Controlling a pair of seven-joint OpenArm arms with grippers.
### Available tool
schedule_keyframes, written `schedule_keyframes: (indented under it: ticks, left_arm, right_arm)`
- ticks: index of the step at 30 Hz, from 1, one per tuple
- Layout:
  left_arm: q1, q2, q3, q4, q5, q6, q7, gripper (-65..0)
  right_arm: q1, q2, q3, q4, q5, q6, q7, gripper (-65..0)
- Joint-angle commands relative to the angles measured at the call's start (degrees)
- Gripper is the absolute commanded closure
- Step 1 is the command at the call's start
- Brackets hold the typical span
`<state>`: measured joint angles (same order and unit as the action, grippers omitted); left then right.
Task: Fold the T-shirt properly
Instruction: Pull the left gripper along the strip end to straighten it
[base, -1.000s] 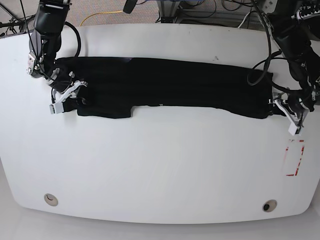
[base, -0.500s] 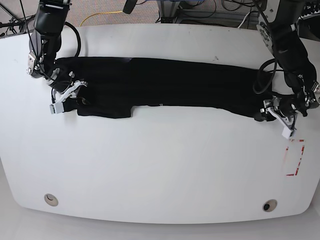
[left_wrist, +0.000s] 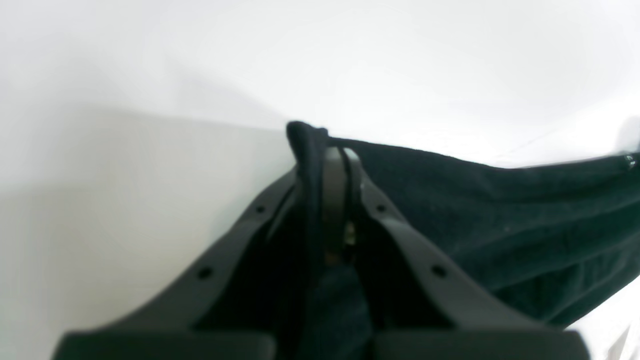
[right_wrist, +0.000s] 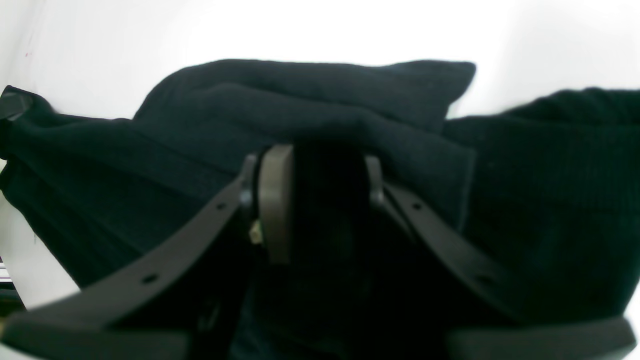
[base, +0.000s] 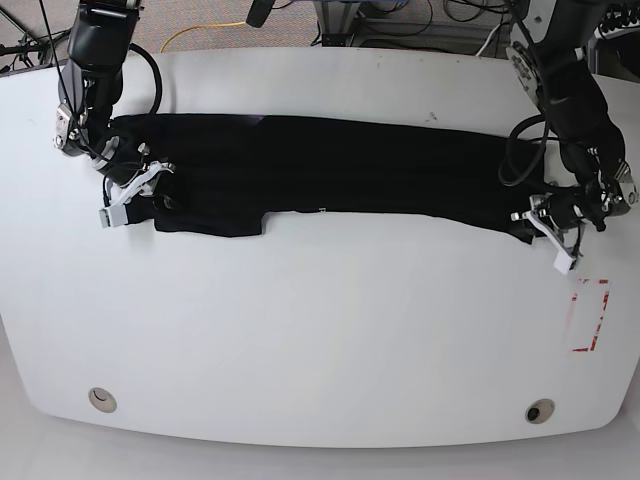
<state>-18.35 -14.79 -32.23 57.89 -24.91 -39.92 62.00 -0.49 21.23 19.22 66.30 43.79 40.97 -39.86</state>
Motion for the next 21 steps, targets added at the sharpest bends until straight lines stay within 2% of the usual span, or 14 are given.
schedule_keyframes:
  ticks: [1,6,14,21]
  left_arm:
    - [-1.4,-1.2,-0.2,6.2,-1.2,-0.1,-0.9,-0.3]
    - [2.4,-1.1,0.0,15.7,-1.2,-0.1,-0.1,-0.3]
    - [7.0,0.4,-0.2,28.4,-1.3,-0.1,6.7,-0.3]
    - [11.5,0.6,-0.3,34.1,-1.3,-0.1,11.5,-0.3]
  right_arm:
    - [0.1,0.2,0.1,0.1,-1.9,-1.0,-1.7,-18.9]
    - [0.1,-0.2,0.1,0.1,-1.9,-1.0,-1.7,-18.9]
    - [0.1,-0.3,0.1,0.1,-1.9,-1.0,-1.7,-18.9]
    - [0.2,-0.4,0.1,0.1,-1.9,-1.0,-1.7,-18.9]
